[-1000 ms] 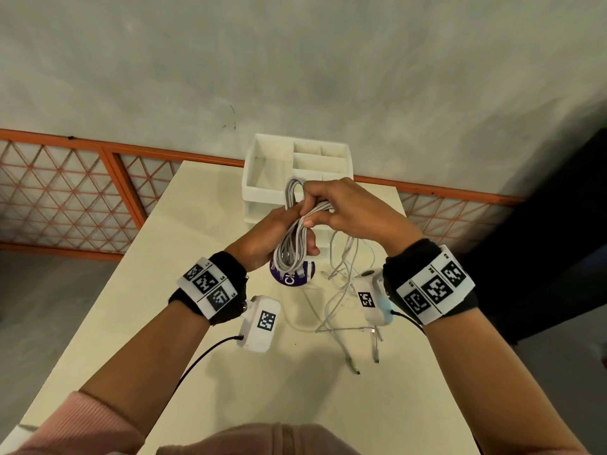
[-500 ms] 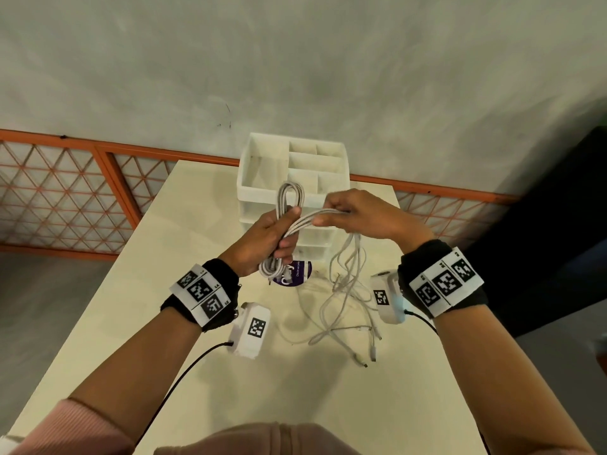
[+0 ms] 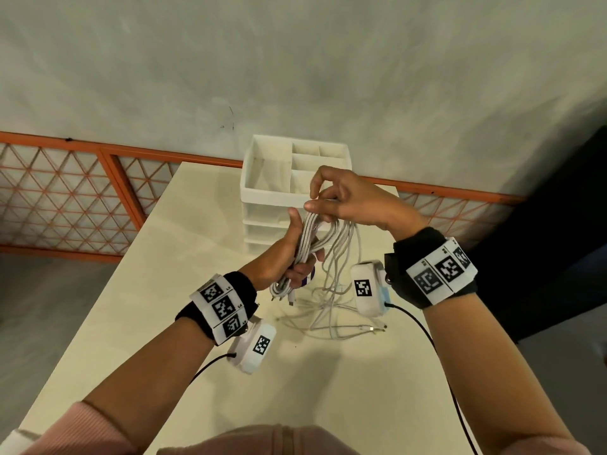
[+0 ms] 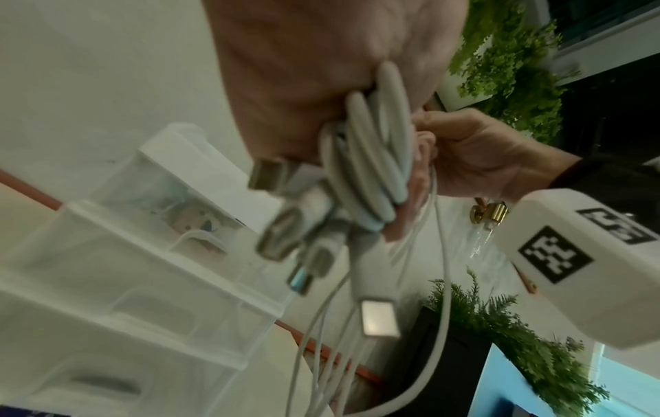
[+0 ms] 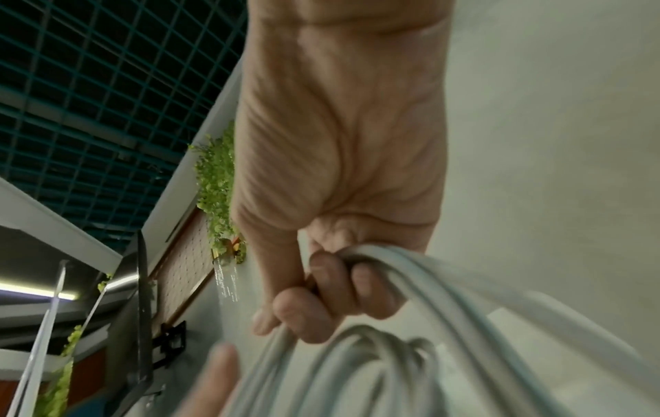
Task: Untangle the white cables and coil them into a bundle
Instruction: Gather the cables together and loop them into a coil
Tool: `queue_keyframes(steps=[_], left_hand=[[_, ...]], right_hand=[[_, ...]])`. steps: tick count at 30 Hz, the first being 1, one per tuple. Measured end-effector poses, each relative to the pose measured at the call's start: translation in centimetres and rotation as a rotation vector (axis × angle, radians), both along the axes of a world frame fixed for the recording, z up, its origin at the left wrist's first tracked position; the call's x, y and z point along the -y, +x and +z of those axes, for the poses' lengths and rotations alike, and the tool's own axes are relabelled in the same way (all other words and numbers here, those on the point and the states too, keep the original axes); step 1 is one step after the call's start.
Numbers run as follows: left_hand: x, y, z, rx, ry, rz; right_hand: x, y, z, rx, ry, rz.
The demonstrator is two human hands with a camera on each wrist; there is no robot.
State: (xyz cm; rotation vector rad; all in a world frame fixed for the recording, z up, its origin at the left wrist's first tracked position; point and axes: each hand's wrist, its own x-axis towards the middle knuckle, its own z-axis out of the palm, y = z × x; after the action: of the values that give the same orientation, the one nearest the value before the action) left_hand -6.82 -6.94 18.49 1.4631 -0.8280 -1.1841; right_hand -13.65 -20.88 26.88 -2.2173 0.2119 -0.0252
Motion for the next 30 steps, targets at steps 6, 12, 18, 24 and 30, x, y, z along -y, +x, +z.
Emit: queue_keyframes(steps=[6, 12, 18, 24, 30], left_hand=[[-0.9, -0.1, -0.3, 0.143, -0.017, 0.021], [-1.0, 0.6, 0.2, 0.139, -0.055, 0.038], [-1.9, 1.9, 0.0, 0.105, -0.151, 0.089], [-1.2, 0.9, 0.0, 0.134, -0.258, 0.100], [0.0, 0.8, -0.6, 0.253, -0.319, 0.165]], right_hand=[[0.1, 0.5, -1.2, -0.043, -0.033, -0.052], [1.4, 0.0, -1.9, -0.009, -0.057, -0.181], [2.5, -2.3, -5.1, 0.123, 0.346, -0.092], [-1.5, -1.1, -7.6, 0.470, 0.535, -0.397], [-2.9, -0.5, -7.0, 0.475, 0.763, -0.483]])
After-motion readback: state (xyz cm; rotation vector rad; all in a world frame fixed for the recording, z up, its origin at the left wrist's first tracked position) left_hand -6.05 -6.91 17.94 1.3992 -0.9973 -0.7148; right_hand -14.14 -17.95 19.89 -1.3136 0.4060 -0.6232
